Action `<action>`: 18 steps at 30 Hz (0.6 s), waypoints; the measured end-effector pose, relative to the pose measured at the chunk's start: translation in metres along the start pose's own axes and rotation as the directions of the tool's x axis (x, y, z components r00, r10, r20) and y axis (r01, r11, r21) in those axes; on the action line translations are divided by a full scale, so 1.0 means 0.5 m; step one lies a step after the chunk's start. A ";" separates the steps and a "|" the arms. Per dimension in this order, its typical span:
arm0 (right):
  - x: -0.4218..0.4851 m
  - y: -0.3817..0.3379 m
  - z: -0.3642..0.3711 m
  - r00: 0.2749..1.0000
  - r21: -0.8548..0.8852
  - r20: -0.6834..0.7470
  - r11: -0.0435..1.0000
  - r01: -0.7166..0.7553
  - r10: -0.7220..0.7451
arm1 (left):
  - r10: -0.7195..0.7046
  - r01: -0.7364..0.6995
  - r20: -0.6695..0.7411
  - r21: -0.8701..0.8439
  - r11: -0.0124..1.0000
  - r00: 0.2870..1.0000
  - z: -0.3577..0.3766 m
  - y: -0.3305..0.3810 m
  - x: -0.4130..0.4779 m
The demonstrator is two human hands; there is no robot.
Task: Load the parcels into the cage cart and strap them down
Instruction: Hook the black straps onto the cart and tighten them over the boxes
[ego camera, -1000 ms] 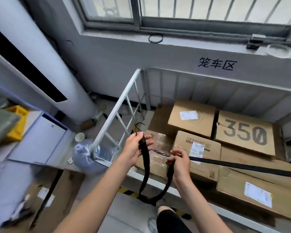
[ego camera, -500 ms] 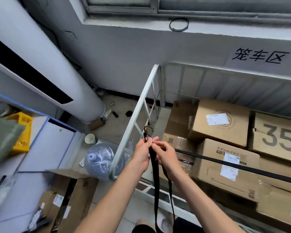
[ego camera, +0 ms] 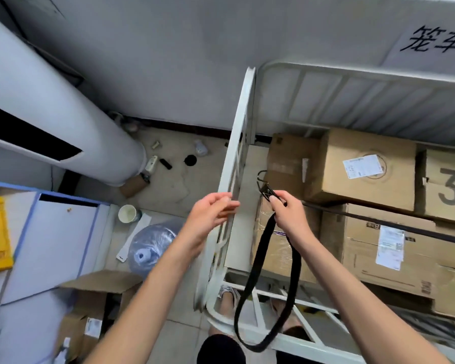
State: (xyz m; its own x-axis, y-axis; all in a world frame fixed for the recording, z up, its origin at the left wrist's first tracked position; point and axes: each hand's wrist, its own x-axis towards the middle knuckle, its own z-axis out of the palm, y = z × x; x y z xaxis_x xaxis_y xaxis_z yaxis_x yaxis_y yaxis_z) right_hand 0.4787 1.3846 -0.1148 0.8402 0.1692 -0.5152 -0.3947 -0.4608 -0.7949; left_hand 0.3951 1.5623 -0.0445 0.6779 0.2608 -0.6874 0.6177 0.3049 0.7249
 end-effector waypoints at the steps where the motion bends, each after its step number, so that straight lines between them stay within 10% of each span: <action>1: 0.018 0.009 0.008 1.000 -0.034 -0.004 0.999 -0.019 0.019 | 0.000 0.000 -0.004 0.015 1.000 1.000 -0.045 0.005 0.010; 18: 0.155 0.068 0.087 0.940 -0.161 0.297 0.979 -0.127 0.171 | -0.122 0.111 0.022 0.267 0.957 0.992 -0.347 -0.044 0.249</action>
State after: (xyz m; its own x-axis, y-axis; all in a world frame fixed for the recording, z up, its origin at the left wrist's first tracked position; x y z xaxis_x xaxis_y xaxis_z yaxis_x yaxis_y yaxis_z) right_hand 0.5140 1.4200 -0.1959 0.6116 0.3392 -0.7148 -0.4332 -0.6124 -0.6613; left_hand 0.3965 1.7470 -0.1538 0.6062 0.2016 -0.7693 0.7733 0.0763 0.6294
